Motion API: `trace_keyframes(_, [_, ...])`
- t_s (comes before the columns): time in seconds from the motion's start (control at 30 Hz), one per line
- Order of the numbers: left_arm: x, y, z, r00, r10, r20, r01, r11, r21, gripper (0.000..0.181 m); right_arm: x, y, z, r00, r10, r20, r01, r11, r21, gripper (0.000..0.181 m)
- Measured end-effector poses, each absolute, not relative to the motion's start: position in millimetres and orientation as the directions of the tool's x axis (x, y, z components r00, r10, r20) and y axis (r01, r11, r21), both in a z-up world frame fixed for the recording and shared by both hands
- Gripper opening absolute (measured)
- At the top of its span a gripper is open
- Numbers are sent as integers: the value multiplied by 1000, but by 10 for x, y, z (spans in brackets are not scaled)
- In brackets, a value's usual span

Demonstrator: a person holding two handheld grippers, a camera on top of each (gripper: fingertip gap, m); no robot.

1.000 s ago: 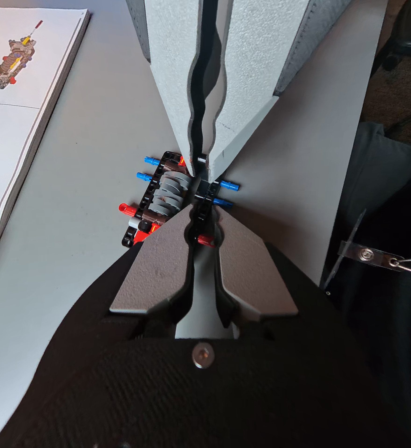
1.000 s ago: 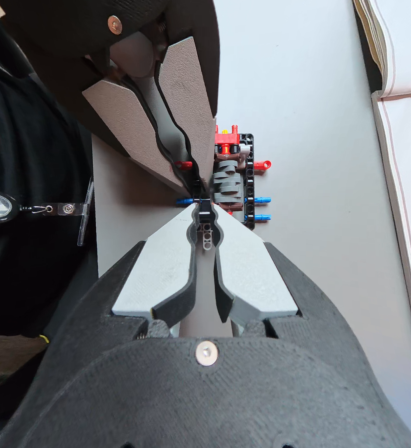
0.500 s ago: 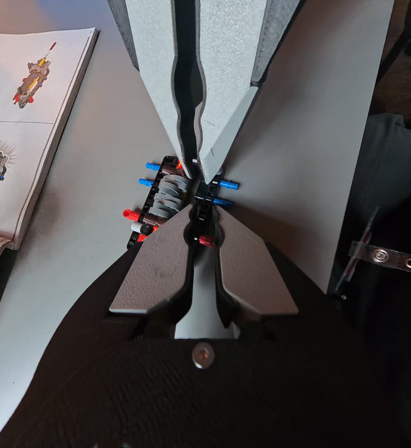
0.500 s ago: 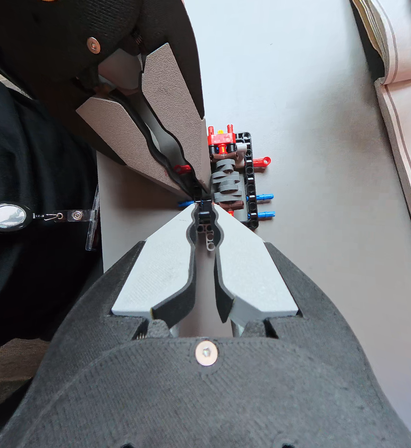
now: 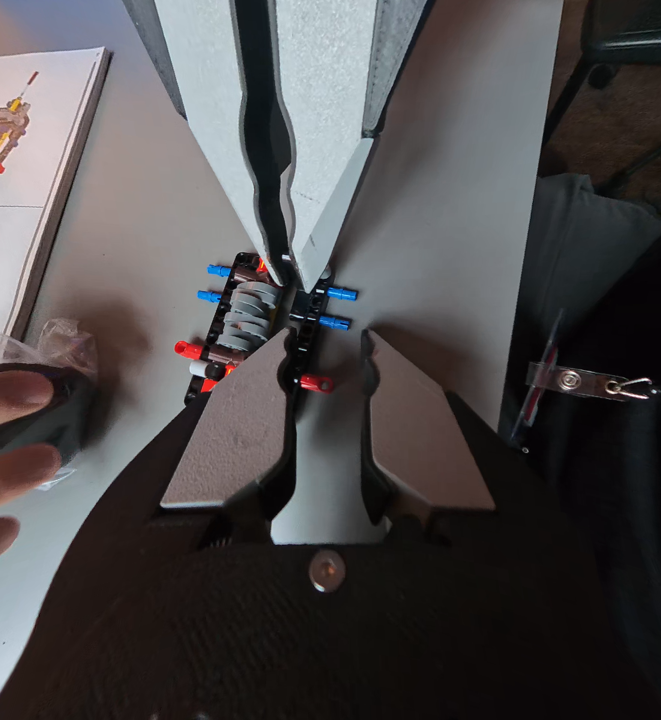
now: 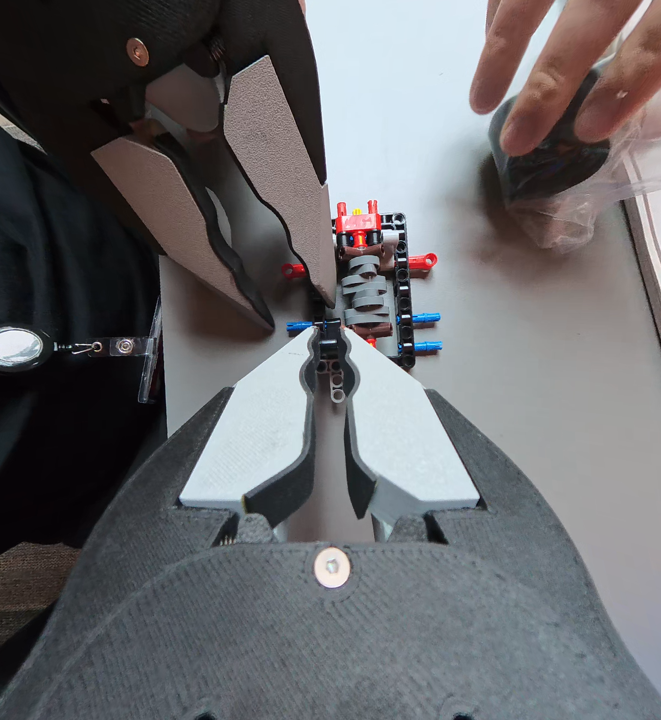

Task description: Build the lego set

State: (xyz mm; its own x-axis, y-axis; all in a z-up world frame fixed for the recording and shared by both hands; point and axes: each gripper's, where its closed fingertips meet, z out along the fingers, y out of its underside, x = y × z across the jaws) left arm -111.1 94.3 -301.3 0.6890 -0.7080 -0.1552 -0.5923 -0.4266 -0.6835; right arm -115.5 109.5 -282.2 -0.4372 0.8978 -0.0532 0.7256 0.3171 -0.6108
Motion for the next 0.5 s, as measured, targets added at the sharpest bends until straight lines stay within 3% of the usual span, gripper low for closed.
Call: trace_keyframes(0.5, [-1108,976,-3024,708,-696,-121,-561,-448,-696,24,-1162,1066,-2823,-441,894,-73,724,307,-617,5])
